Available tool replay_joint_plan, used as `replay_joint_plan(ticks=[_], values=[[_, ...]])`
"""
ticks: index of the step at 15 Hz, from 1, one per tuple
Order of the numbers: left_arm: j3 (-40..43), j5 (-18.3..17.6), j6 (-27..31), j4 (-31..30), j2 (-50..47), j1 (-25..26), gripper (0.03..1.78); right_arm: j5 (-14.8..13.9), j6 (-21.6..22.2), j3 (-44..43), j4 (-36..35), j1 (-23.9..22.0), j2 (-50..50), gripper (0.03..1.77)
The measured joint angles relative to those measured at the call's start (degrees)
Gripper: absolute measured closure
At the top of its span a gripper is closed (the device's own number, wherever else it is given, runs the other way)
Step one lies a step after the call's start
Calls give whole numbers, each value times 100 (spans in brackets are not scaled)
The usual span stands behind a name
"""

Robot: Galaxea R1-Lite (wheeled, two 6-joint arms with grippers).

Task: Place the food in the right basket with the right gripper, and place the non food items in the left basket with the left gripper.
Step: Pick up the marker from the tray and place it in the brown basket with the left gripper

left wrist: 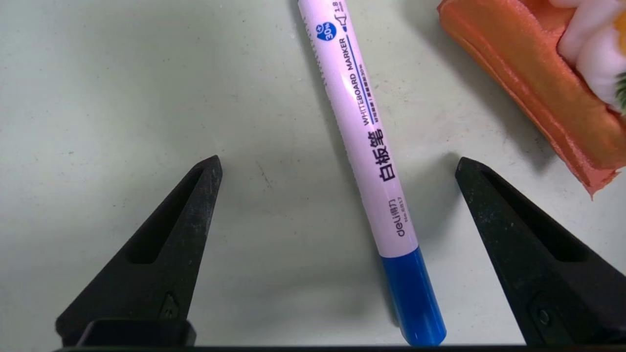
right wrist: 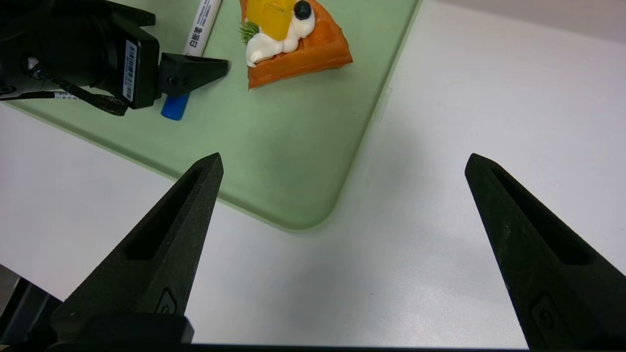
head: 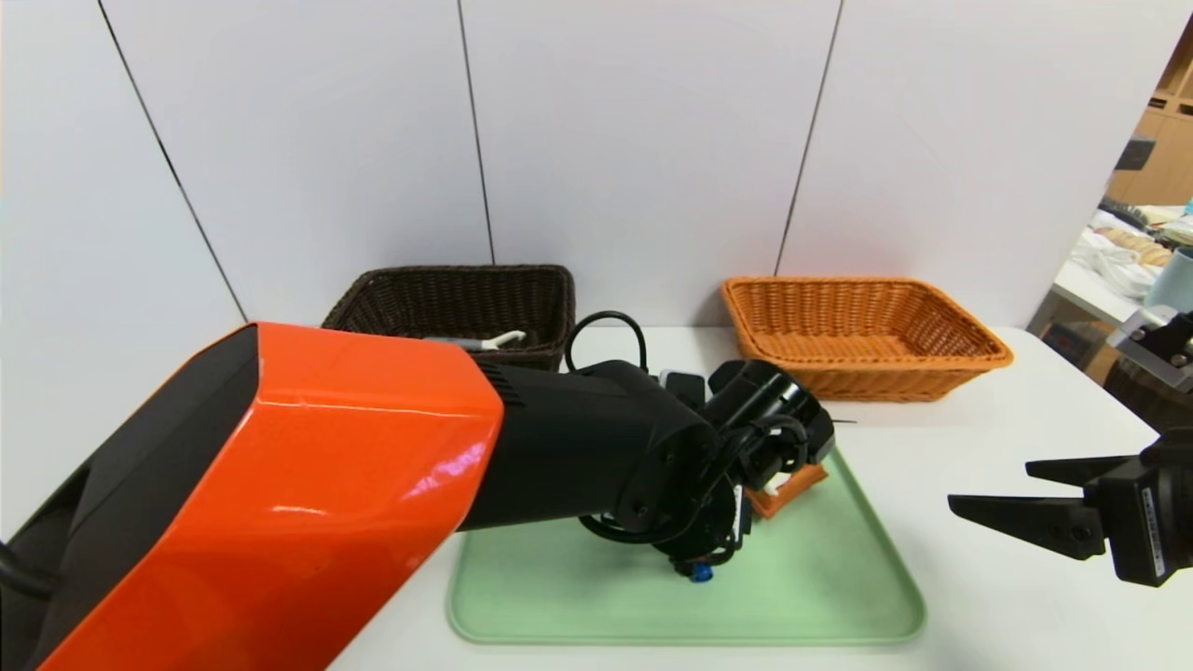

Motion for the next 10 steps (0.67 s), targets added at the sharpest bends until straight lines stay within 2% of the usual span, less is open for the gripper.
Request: replay_joint_plan(ticks=[1, 2, 5, 9, 10], values=[[0, 0, 4, 4, 0, 0, 12, 2, 0, 0, 0, 0, -4, 9], [2, 0, 6, 17, -2, 0, 20, 5, 2, 0, 0, 0, -13, 9], [2, 18, 2, 43, -5, 0, 66, 6, 5, 7, 6, 1, -28, 9], [5, 18, 2, 48, -9, 1, 106, 9, 5, 5, 6, 0, -46, 9], [5, 21, -2, 48, -9, 1, 151, 6, 7, 0, 5, 1, -52, 9]])
